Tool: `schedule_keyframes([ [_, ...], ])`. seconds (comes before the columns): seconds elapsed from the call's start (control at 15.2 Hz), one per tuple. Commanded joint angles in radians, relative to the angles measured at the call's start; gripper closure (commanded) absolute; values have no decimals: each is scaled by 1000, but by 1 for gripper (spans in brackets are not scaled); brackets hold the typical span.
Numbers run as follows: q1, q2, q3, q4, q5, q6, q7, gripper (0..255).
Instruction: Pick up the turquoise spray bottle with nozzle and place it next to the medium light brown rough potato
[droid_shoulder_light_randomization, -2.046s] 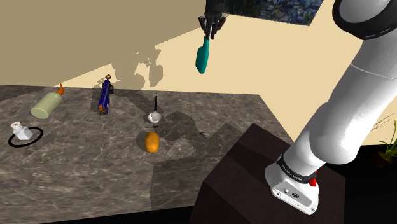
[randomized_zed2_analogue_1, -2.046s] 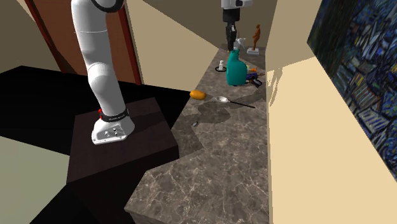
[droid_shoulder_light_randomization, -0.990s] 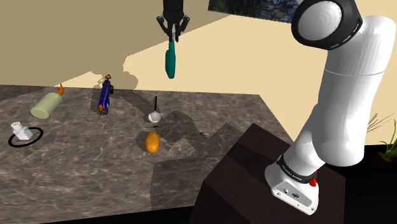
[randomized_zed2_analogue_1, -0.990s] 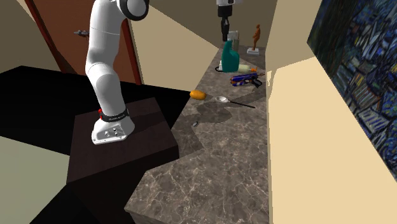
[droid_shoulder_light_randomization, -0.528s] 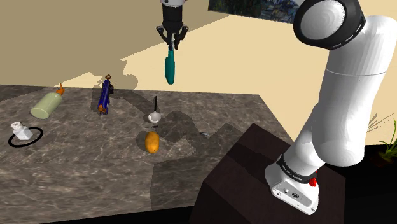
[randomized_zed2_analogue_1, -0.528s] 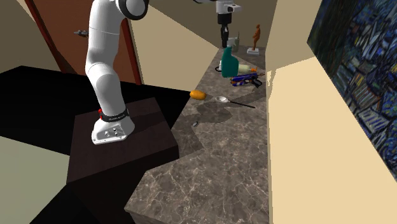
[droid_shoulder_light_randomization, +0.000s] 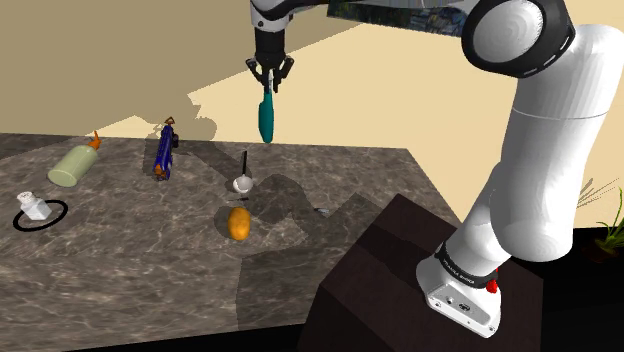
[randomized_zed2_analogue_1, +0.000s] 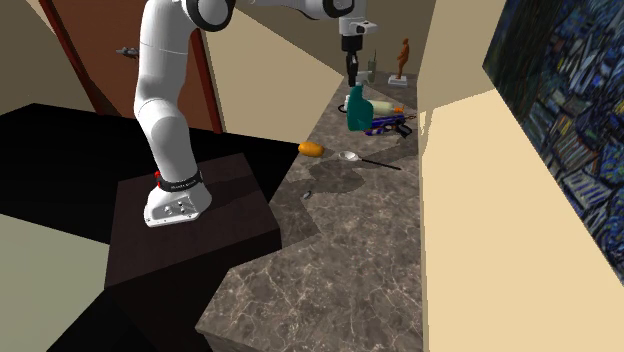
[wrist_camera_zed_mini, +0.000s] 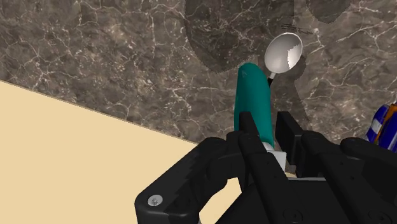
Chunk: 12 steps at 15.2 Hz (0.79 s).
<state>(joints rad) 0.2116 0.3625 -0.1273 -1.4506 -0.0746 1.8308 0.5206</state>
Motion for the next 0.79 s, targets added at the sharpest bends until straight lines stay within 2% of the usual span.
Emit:
schedule_keyframes([
  [0.0,0,-2,0,-27,-1,25,2,255],
  [0.73,0,23,1,-139,-2,162,14,255],
])
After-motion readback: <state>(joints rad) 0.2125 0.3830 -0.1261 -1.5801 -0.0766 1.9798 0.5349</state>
